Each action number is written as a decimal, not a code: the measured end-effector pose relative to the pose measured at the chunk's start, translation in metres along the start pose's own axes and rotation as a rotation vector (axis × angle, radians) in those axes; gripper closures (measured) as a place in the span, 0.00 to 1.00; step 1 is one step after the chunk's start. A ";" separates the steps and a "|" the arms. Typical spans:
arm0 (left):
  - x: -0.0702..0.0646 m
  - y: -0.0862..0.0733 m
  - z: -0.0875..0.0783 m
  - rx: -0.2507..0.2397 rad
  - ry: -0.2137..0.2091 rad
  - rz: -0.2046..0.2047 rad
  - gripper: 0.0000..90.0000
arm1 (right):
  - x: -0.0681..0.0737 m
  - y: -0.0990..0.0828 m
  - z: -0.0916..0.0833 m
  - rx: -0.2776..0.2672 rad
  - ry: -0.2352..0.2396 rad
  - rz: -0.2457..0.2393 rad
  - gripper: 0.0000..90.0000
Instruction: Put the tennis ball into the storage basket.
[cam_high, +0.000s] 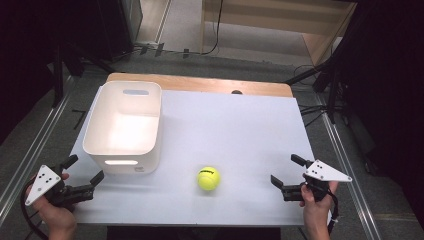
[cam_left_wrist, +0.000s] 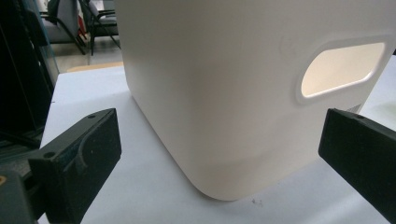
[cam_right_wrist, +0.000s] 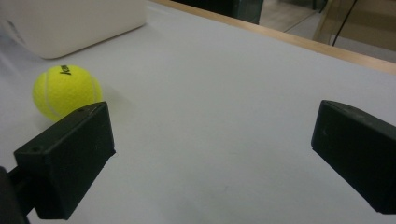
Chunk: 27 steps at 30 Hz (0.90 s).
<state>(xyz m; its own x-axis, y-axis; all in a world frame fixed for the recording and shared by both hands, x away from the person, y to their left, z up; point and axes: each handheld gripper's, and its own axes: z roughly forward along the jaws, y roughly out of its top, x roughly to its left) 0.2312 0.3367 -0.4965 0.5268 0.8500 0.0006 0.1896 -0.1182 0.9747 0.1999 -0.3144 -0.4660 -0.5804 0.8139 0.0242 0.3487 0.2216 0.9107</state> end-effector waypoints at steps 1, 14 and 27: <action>0.000 0.000 0.000 0.000 0.001 0.000 0.00 | 0.002 0.004 0.001 0.014 0.022 -0.011 0.00; 0.000 0.000 0.000 0.002 -0.004 0.002 0.00 | 0.015 0.024 0.020 0.101 0.088 -0.066 0.00; 0.000 0.000 0.000 0.003 -0.004 0.003 0.00 | 0.029 0.034 0.042 0.175 0.151 -0.109 0.00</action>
<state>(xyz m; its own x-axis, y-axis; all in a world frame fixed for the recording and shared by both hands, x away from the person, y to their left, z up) 0.2312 0.3366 -0.4964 0.5310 0.8473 0.0023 0.1904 -0.1219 0.9741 0.2258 -0.2605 -0.4521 -0.7203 0.6936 0.0032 0.3925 0.4038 0.8263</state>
